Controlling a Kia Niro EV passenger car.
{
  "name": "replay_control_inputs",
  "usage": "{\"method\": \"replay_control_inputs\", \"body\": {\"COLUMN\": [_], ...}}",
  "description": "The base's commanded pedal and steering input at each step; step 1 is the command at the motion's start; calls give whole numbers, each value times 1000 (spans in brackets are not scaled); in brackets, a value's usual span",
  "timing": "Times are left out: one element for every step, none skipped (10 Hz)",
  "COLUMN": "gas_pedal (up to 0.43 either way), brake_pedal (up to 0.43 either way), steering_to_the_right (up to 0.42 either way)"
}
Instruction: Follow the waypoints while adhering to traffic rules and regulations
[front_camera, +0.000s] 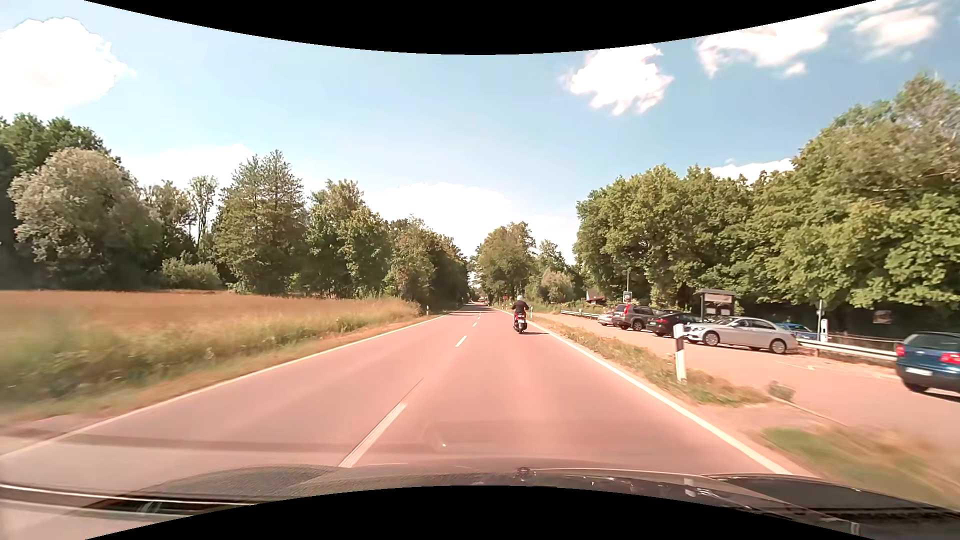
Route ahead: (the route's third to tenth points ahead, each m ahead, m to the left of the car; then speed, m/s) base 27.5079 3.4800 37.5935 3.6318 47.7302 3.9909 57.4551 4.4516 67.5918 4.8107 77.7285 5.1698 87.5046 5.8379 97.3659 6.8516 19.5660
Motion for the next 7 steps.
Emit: {"method": "replay_control_inputs", "body": {"gas_pedal": [138,150,150,157,157,169,169], "brake_pedal": [6,6,6,6,6,6,6], "steering_to_the_right": [-4,-4,-4,-4,-4,-4,-4]}}
